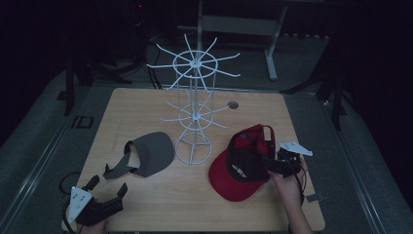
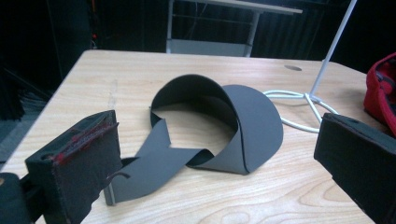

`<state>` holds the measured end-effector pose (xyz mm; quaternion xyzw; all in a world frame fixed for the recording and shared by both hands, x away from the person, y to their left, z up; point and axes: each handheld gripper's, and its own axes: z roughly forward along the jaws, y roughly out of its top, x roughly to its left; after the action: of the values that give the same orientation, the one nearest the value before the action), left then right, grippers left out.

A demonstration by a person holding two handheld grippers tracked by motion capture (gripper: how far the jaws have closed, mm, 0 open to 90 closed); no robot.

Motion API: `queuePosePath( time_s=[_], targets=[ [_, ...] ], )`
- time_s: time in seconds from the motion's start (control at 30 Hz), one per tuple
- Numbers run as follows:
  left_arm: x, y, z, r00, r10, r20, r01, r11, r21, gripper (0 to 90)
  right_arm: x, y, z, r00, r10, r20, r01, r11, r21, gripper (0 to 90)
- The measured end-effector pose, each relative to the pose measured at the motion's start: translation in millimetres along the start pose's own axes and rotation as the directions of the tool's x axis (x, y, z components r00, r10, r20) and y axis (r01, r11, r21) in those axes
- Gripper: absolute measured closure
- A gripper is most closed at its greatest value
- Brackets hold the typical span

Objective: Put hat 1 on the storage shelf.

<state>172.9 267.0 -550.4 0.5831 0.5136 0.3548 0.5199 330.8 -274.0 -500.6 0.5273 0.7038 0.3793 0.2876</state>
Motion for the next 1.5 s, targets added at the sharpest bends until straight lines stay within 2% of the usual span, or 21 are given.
queuePosePath(
  time_s=[0.07, 0.17, 0.37, 0.43, 0.5, 0.6, 0.67, 0.73, 0.8, 0.87, 0.97, 1.17, 1.3, 1.5],
  targets=[
    [0.9, 0.1, -0.2, 1.0000, -0.006, 0.001, 0.006, 1.0000, 0.000, 0.9, 2.4, -1.5, 6.9, 1.0000, 0.003, 0.004, -0.003, 1.000, 0.016, 13.7],
    [2.2, 0.3, -1.3, 0.9999, -0.015, -0.004, 0.015, 0.9999, -0.002, 0.9, 8.7, -6.3, 18.1, 0.9995, -0.020, 0.024, 0.018, 0.998, 0.057, 15.0],
    [3.6, -0.1, -1.7, 0.9996, -0.029, -0.006, 0.029, 0.9996, 0.000, 0.9, 14.0, -18.2, 35.0, 0.9959, -0.057, 0.070, 0.048, 0.992, 0.116, 24.6],
    [3.9, -0.3, -1.2, 0.9996, -0.029, -0.006, 0.029, 0.9996, 0.006, 0.9, 13.7, -20.1, 38.0, 0.9960, -0.064, 0.062, 0.055, 0.989, 0.135, 35.9],
    [3.9, -0.6, -0.4, 0.9995, -0.032, -0.006, 0.032, 0.9995, 0.009, 0.9, 13.6, -20.6, 40.5, 0.9954, -0.073, 0.062, 0.064, 0.987, 0.147, 41.9],
    [3.8, -1.0, 0.2, 0.9994, -0.035, -0.004, 0.035, 0.9993, 0.014, 0.9, 11.3, -20.6, 42.4, 0.9952, -0.086, 0.048, 0.077, 0.984, 0.158, 57.2],
    [3.9, -1.2, 0.3, 0.9994, -0.035, -0.003, 0.035, 0.9993, 0.015, 0.9, 10.5, -20.4, 44.4, 0.9934, -0.106, 0.042, 0.097, 0.979, 0.178, 67.6],
    [4.5, -1.2, 0.3, 0.9993, -0.039, -0.001, 0.039, 0.9991, 0.016, 0.9, 12.1, -20.1, 45.7, 0.9883, -0.143, 0.051, 0.132, 0.974, 0.187, 74.3],
    [4.9, -1.4, 0.2, 0.9992, -0.040, -0.006, 0.041, 0.9990, 0.018, 0.9, 12.7, -19.2, 46.4, 0.9880, -0.149, 0.041, 0.138, 0.970, 0.198, 82.6],
    [5.5, -1.4, 0.0, 0.9990, -0.045, -0.007, 0.045, 0.9988, 0.017, 0.9, 12.5, -17.8, 45.6, 0.9896, -0.139, 0.036, 0.130, 0.973, 0.193, 84.9],
    [6.2, -1.5, -0.2, 0.9986, -0.053, -0.007, 0.053, 0.9985, 0.015, 0.9, 11.2, -15.2, 41.0, 0.9894, -0.127, 0.070, 0.115, 0.981, 0.155, 85.7],
    [6.8, -1.2, -1.1, 0.9983, -0.057, -0.013, 0.057, 0.9983, 0.014, 0.9, 6.9, -1.3, 28.4, 0.9925, -0.101, 0.070, 0.094, 0.992, 0.090, 86.4],
    [6.9, -1.2, -0.9, 0.9982, -0.060, -0.005, 0.061, 0.9980, 0.017, 1.0, 7.0, 10.3, 16.3, 0.9929, -0.101, 0.064, 0.098, 0.994, 0.048, 86.5],
    [6.4, -0.5, 0.2, 0.9975, -0.070, 0.009, 0.069, 0.9965, 0.047, 1.0, 9.4, 29.2, -3.4, 0.9939, -0.097, 0.051, 0.099, 0.995, -0.022, 86.5]
  ],
)
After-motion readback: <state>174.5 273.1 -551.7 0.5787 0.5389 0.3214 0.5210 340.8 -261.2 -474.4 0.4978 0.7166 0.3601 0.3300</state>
